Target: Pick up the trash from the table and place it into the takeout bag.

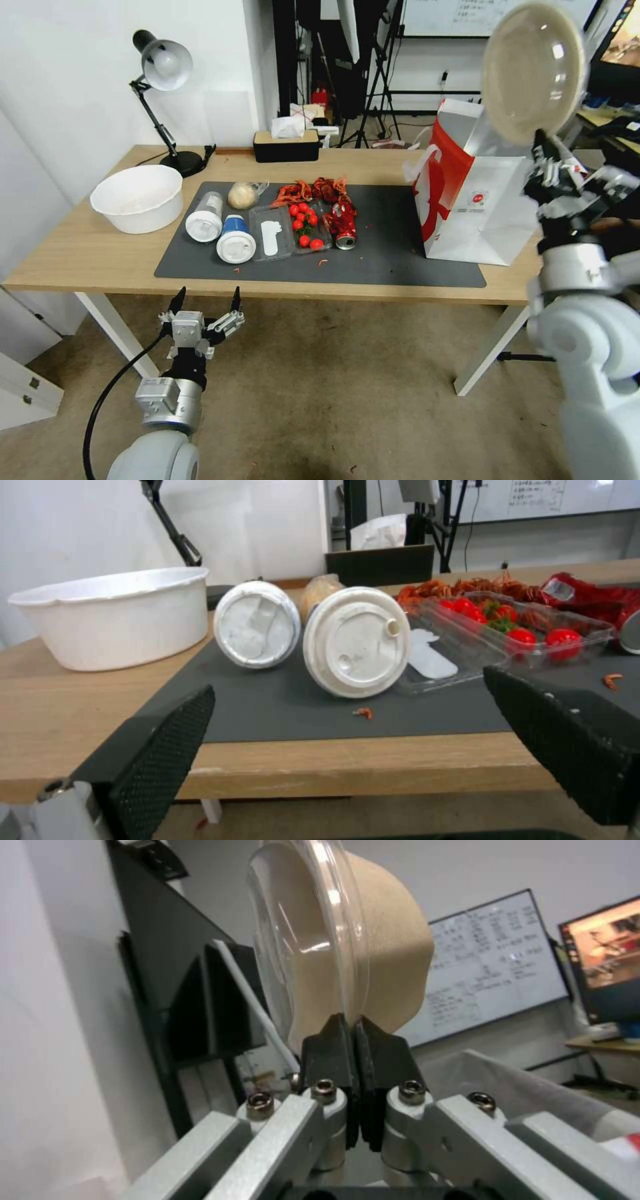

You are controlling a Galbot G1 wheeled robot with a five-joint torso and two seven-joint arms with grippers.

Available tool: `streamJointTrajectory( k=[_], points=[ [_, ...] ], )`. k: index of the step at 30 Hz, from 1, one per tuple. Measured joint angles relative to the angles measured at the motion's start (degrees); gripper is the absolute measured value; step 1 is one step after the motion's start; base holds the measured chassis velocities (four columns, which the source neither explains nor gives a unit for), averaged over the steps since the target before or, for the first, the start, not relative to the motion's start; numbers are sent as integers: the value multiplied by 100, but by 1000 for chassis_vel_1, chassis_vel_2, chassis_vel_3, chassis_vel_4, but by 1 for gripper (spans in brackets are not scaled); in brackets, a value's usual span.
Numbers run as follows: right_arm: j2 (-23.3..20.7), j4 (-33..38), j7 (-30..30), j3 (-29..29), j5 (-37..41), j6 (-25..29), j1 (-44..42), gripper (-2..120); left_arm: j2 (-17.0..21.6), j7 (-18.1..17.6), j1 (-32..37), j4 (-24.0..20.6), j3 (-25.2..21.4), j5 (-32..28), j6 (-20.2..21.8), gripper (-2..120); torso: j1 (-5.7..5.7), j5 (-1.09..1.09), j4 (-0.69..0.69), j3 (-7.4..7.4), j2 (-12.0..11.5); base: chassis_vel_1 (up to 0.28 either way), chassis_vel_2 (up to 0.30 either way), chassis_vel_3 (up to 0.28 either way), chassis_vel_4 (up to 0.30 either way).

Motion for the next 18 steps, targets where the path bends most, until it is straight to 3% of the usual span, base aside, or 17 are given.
streamJointTrajectory(
  k=[15, 18],
  points=[
    [-463, -728, 846, -211, 144, -757, 799, 0, -79, 35, 5, 43, -7, 55, -63, 100, 0, 0, 0, 0, 0, 0, 0, 0, 0],
    [-506, -850, 960, -287, 176, -945, 928, 13, -126, 50, 1, 82, -10, 85, -103, 100, 0, -1, 0, 0, 0, 0, 0, 0, 0]
  ],
)
